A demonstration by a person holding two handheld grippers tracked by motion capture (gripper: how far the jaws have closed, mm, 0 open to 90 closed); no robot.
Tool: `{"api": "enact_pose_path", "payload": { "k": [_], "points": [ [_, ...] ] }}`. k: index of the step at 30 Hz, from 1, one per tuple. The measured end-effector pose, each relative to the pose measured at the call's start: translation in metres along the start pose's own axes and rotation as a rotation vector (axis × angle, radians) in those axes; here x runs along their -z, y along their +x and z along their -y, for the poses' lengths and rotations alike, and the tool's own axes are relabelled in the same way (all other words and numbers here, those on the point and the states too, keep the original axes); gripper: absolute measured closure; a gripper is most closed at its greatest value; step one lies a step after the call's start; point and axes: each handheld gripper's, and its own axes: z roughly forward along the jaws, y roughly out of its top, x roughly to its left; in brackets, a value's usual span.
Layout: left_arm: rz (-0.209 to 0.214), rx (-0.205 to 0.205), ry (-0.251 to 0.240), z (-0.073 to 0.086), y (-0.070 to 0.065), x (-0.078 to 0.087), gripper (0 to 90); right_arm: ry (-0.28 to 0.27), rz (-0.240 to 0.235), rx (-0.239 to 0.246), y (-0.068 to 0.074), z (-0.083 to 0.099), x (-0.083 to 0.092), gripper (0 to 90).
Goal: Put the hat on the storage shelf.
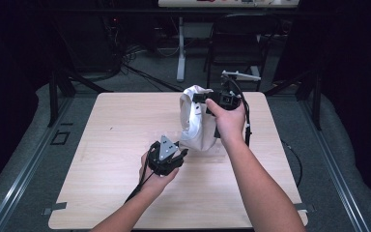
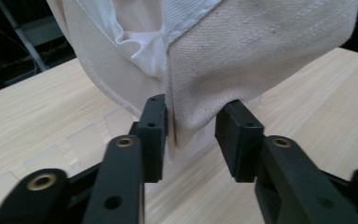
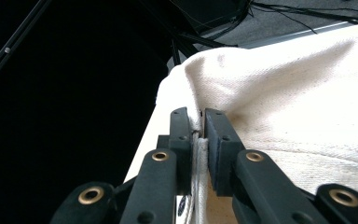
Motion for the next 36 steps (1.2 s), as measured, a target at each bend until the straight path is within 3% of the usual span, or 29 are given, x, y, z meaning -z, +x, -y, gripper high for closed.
{"api": "enact_pose_path", "payload": {
  "k": [1,3,11,18,36],
  "points": [
    [-0.006,-0.001,0.001,0.000,0.001,0.000,73.1,0.001,0.001,-0.001,0.000,0.000,0.000,82.2],
    [-0.002,0.028,0.009,0.000,0.007,-0.001,84.1,0.000,0.002,-0.004,-0.001,0.001,-0.001,82.1],
    [0.014,0.056,0.048,-0.002,0.011,-0.001,86.0,0.009,0.010,-0.002,-0.003,0.004,-0.004,82.1],
    [0.036,0.092,0.115,0.009,0.016,-0.007,86.2,0.034,0.040,-0.005,-0.009,0.008,-0.010,82.0],
    [0.035,0.075,0.121,0.018,0.016,-0.006,85.2,0.040,0.040,-0.020,-0.020,0.016,-0.013,81.8]
  ]
}}
